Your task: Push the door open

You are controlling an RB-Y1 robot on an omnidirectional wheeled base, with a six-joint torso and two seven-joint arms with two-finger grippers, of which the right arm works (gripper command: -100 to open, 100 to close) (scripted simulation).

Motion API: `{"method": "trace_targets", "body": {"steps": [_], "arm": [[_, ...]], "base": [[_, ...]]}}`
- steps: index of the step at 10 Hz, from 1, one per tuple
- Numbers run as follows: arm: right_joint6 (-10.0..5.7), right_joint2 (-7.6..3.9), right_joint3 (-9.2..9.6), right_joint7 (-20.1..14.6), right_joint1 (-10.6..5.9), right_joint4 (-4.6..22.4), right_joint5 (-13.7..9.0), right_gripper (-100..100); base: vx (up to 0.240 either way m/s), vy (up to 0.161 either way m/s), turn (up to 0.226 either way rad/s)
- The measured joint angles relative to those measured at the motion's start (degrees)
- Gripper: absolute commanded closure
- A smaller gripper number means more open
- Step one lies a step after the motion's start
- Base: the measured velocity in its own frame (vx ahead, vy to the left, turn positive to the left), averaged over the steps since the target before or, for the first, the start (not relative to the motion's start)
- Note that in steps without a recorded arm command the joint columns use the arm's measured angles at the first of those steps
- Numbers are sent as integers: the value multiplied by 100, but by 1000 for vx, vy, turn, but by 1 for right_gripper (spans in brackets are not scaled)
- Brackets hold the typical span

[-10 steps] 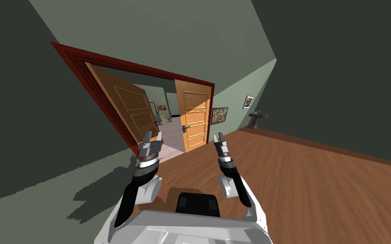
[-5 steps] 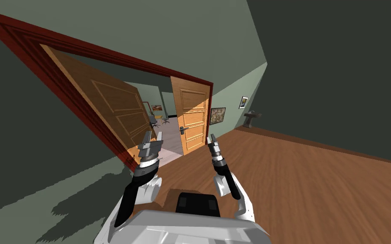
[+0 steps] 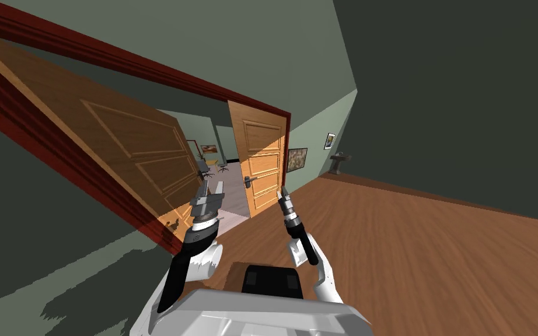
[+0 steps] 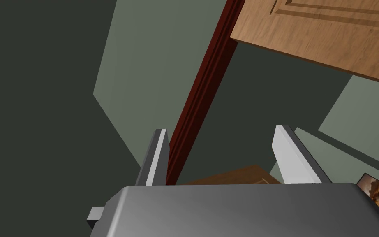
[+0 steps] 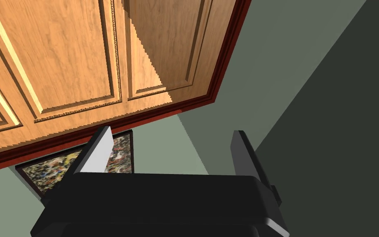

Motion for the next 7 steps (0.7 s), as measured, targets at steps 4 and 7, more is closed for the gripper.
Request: {"method": "trace_targets", "body": {"steps": [4, 7], "arm": [[112, -23, 345, -132, -308, 492, -30, -100], [184, -39, 581, -230, -500, 820, -51, -100]], "base": [[88, 65, -94], [77, 67, -102]]}}
